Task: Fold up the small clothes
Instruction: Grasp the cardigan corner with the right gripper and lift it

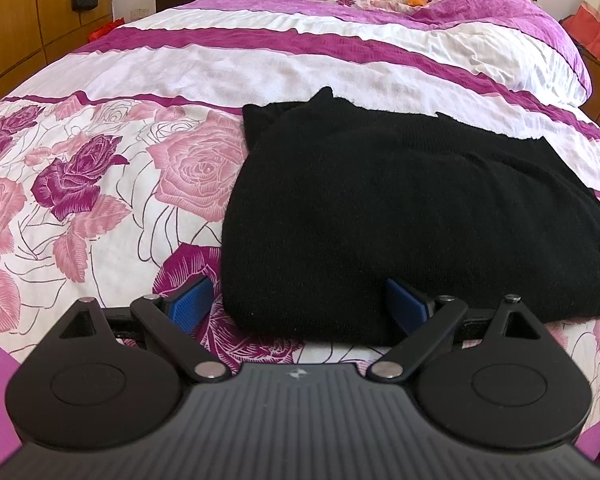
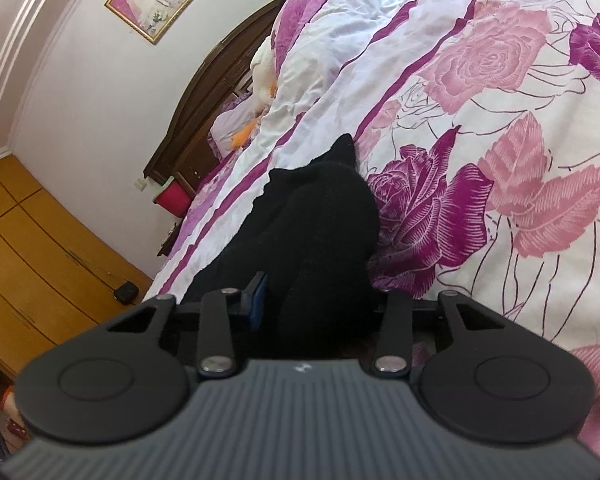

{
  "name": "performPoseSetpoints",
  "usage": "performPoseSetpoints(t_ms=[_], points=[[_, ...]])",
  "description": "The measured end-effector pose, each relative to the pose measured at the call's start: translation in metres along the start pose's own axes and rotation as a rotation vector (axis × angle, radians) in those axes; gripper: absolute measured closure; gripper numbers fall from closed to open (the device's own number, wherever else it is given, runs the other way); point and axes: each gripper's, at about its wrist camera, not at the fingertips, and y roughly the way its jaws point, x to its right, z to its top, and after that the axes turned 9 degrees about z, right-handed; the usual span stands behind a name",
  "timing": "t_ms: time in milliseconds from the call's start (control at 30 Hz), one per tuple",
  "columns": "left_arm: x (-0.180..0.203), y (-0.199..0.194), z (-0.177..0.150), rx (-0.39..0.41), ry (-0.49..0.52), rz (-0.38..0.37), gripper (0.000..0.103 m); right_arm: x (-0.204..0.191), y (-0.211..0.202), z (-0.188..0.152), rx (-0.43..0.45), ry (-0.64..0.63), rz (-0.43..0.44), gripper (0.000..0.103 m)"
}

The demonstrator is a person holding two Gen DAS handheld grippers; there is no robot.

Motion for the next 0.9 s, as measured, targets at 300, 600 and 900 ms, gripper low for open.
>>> performPoseSetpoints(t_ms=[300, 600, 900], points=[[0.001, 0.000, -0.001, 0.000, 0.004, 0.000, 0.007, 0.003, 0.006, 0.004, 0.030, 0.076, 0.031, 0.060], [-0.014, -0.020, -0.001, 0.050, -0.029, -0.013, 0.007, -0.033, 0.012, 0.012, 0.077, -0.058, -0.005, 0.079], [-0.037, -0.035, 0.001, 0.086, -0.101, -0.025, 0.007, -0.105, 0.027, 0.016, 0.060, -0.324, 0.043, 0.080]])
